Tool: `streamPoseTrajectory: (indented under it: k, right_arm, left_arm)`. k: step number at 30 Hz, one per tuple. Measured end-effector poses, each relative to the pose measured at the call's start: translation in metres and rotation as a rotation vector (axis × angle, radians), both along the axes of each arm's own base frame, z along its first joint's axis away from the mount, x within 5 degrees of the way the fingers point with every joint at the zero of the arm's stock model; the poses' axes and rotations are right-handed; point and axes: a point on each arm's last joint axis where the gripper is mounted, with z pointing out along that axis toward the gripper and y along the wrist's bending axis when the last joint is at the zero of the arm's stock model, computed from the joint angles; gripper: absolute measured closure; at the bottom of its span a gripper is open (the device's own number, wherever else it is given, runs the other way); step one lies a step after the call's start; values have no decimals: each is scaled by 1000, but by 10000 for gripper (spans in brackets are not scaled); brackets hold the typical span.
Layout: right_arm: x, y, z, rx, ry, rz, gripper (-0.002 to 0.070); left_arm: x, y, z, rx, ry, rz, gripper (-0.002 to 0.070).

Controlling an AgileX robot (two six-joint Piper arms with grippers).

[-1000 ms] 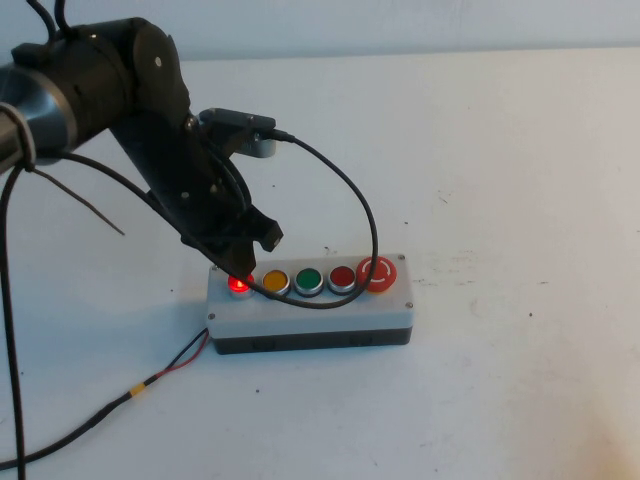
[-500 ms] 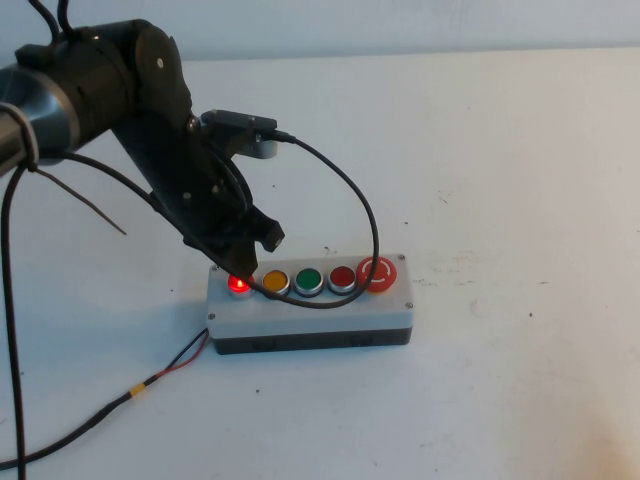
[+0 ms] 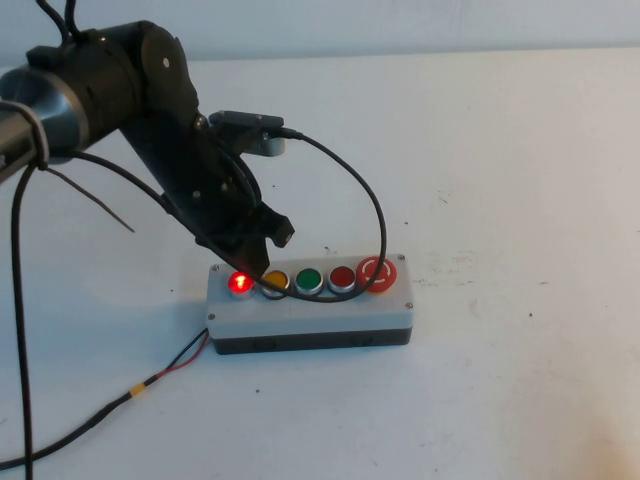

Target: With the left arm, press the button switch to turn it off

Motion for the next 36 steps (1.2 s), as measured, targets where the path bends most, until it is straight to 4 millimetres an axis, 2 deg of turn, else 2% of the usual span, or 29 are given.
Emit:
streamPoseTrajectory:
  k: [4,9,11,13,16,21,26,31,36]
  right_arm:
    - [0,0,0,0,0,0,692]
    - [0,0,0,0,0,0,692]
    - [0,0,0,0,0,0,692]
    - [0,0,0,0,0,0,692]
    - [0,0,0,0,0,0,692]
    - [0,0,0,0,0,0,692]
    - [0,0,0,0,0,0,692]
    - [0,0,0,0,0,0,692]
    - [0,0,0,0,0,0,692]
  left_arm:
    - [-9,6,21,4,-61,-9,676]
    - [-36,18,86,-70,-268,6,676]
    - [-54,24,111,-117,-378,19,676]
    - [-72,31,127,-159,-483,34,676]
    - [-109,47,140,-217,-618,68,676]
    - [-167,75,121,-289,-782,150,676]
    - [-222,102,87,-370,-938,231,676]
    - [-254,119,47,-434,-1032,303,676]
    - [-263,124,21,-440,-1025,329,676]
